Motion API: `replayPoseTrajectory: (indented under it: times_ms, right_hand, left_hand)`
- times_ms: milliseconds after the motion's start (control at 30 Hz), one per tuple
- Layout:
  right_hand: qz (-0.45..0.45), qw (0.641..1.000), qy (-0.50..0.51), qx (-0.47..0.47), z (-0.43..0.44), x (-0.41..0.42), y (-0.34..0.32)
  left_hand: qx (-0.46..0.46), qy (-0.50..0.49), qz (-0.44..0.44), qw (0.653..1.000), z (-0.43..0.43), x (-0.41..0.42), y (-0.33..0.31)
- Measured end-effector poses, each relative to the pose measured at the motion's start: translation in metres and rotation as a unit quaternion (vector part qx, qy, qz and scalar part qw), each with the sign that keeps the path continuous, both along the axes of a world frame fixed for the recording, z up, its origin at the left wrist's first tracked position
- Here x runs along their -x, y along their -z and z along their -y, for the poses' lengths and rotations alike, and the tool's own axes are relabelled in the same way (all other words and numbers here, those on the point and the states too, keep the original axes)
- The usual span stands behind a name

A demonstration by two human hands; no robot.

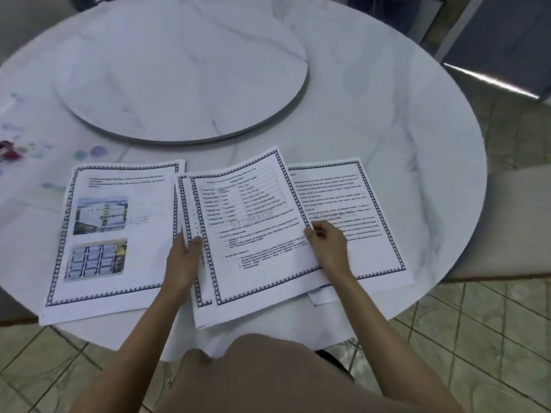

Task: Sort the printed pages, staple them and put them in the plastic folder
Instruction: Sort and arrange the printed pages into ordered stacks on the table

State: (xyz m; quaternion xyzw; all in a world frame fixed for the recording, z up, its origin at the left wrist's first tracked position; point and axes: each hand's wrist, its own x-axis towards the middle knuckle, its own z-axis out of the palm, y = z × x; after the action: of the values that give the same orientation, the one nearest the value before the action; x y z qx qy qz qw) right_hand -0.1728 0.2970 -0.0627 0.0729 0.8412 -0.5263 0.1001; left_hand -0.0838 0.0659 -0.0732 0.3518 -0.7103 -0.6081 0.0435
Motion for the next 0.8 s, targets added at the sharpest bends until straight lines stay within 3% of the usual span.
replayPoseTrajectory:
  times_ms: [133, 267, 433, 800]
  right_hand:
    - [-0.044, 0.999, 0.007, -0.01, -0.011, 0.008, -0.004]
    - [-0.108, 0.984, 0.048, -0.136, -0.049, 0.033, -0.008]
    - [0.003, 0.939, 0.049, -0.341, -0.087, 0.052, -0.004]
    - [0.027, 0.939, 0.034, -0.342, -0.104, 0.073, -0.005]
  left_hand:
    - [0.005, 0.001, 0.006, 1.0, 0.001, 0.0, 0.002]
    - [0.0, -0.006, 0.002, 1.0, -0.001, 0.0, 0.0]
    - [0.038, 0.006, 0.012, 0.999, -0.005, 0.001, -0.005]
    - [0.052, 0.004, 0.031, 0.998, -0.009, 0.0, -0.007]
